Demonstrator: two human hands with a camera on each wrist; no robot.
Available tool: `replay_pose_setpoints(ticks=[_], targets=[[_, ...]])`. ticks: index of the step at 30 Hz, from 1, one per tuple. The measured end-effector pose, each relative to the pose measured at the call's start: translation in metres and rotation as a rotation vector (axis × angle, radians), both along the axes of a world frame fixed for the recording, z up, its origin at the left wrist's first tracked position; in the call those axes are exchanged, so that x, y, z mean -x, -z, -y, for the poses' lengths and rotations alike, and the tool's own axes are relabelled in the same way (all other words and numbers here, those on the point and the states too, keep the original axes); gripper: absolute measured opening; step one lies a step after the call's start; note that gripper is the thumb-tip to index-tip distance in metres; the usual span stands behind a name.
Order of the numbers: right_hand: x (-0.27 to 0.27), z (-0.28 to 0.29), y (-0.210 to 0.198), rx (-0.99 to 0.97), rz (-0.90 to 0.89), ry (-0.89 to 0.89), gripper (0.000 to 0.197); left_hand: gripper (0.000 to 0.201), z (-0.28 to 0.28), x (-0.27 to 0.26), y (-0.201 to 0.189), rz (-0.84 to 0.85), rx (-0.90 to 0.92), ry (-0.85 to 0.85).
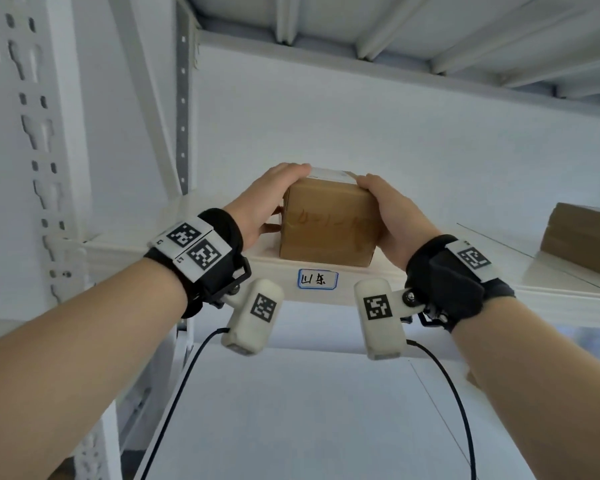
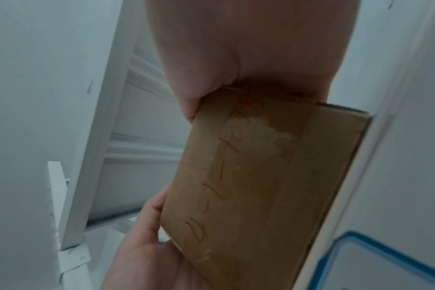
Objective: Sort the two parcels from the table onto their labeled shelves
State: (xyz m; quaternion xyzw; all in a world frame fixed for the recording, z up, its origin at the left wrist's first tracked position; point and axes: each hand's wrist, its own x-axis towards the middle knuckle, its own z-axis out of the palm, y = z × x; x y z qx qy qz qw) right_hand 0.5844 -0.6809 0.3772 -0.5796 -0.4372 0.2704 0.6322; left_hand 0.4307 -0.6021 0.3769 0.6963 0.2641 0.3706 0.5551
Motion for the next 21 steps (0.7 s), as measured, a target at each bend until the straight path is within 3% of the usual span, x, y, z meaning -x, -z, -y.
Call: replay_pose_setpoints(ticks=[4, 8, 12, 21], targets=[[0.005, -0.011, 0.000, 0.030, -0.026, 0.052, 0.035, 0.022, -0.006, 0.002, 0.002, 0.013, 0.017, -0.008], [0.010, -0.016, -0.001, 0.050, -0.009, 0.095, 0.017, 0.025, -0.013, 0.002, 0.001, 0.022, 0.022, -0.026], [0.011, -0.019, -0.002, 0.071, -0.012, 0.140, 0.016, 0.021, -0.016, 0.000, 0.003, 0.032, -0.002, -0.028], [0.010, -0.023, -0.002, 0.082, -0.029, 0.158, 0.031, 0.018, -0.024, -0.004, 0.005, 0.042, -0.026, -0.027]])
